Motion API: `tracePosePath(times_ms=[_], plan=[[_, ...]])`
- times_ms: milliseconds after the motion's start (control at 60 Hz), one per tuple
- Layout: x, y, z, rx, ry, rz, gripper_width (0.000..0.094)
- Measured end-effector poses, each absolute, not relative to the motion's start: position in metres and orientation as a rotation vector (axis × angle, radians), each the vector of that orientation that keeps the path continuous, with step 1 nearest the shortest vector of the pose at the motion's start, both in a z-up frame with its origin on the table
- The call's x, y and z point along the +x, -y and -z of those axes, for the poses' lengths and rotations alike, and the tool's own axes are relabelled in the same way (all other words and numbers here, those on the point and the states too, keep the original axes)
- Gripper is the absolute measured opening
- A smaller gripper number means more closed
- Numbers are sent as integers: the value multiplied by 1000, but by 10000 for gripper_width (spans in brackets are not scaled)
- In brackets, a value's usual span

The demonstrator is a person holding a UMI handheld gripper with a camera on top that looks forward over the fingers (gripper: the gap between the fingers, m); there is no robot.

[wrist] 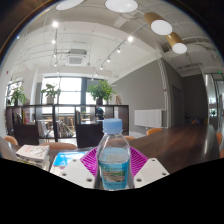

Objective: Pour water

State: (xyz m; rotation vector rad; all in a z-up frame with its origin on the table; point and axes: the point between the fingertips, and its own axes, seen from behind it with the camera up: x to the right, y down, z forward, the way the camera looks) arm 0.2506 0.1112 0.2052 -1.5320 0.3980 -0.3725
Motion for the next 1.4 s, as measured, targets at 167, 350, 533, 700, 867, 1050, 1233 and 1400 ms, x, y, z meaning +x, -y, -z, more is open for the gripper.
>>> tracePosePath(times_ms=[167, 350, 533, 700, 867, 1050, 1233, 1400], plan=[[280, -118, -150, -1614, -422, 383, 385], [279, -134, -96, -1704, -409, 334, 386], [281, -128, -98, -1669, -409, 314, 392], [276, -135, -92, -1679, -402, 313, 531], [276, -94, -82, -1761, -388, 362, 847], [234, -42, -63, -1859, -348, 319, 856], [163, 13, -75, -1875, -299, 238, 866], [101, 50, -108, -1870, -202, 155, 856]])
